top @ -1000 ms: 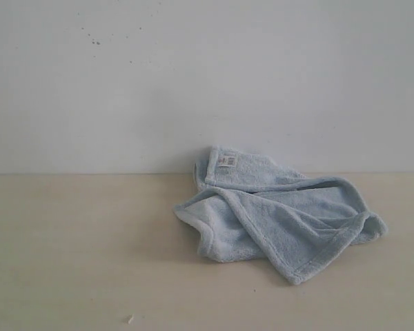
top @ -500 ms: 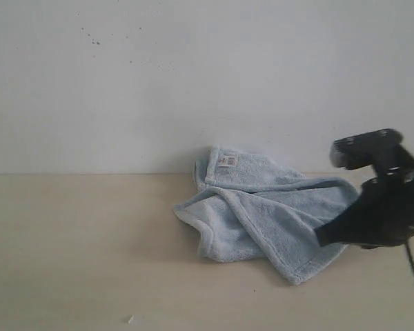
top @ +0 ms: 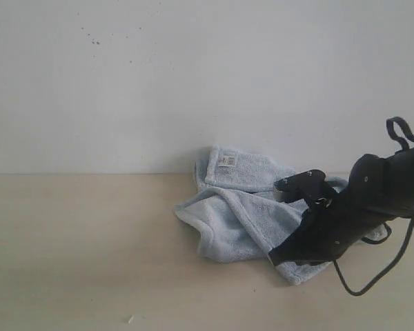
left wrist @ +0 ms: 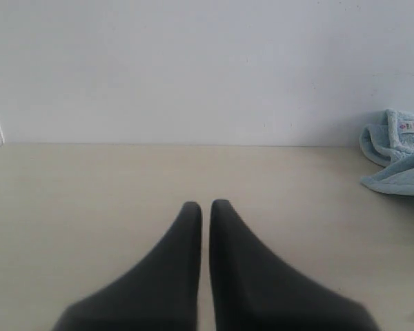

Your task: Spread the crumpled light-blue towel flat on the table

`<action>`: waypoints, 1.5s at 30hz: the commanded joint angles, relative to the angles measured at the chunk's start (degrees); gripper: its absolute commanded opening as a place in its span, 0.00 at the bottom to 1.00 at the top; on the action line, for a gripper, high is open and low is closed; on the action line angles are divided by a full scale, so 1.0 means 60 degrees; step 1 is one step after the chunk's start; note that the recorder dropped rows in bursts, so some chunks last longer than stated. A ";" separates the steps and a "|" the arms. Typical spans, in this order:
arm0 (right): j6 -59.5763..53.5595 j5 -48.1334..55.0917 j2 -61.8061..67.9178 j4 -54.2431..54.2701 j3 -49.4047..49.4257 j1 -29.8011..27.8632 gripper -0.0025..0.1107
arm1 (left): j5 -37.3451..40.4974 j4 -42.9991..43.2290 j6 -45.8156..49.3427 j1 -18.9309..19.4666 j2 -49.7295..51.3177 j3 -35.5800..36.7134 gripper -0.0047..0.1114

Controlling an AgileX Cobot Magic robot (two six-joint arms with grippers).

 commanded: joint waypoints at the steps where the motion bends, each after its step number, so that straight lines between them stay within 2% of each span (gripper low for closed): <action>1: -0.0236 -0.0432 0.0342 -0.0050 -0.0101 0.0005 0.02 | -0.0079 -0.0040 0.0028 0.0030 -0.0023 0.0033 0.08; 9: -0.0696 -0.0315 0.0978 -0.0066 -0.0101 0.0094 0.02 | -0.0079 -0.0040 0.0028 0.0030 -0.0023 0.0033 0.08; 14: -0.0853 0.0308 0.1048 0.0057 -0.0101 0.0999 0.02 | -0.0079 -0.0040 0.0028 0.0030 -0.0023 0.0033 0.08; 19: -0.2027 0.0353 0.1048 0.1092 -0.0149 0.3286 0.02 | -0.0079 -0.0040 0.0028 0.0030 -0.0023 0.0033 0.08; 24: -0.2102 0.0717 0.1048 0.1177 -0.0755 0.5589 0.02 | -0.0079 -0.0040 0.0028 0.0030 -0.0023 0.0033 0.08; 30: -0.2102 0.2024 0.1048 0.1198 -0.1995 0.7229 0.02 | -0.0079 -0.0040 0.0028 0.0030 -0.0023 0.0033 0.08; 39: -0.2083 0.2687 0.0240 0.1780 -0.3183 0.7429 0.02 | -0.0079 -0.0040 0.0028 0.0030 -0.0023 0.0033 0.08; 45: -0.0827 0.3270 -0.0454 0.0735 -0.3144 0.6479 0.02 | -0.0079 -0.0040 0.0028 0.0030 -0.0023 0.0033 0.08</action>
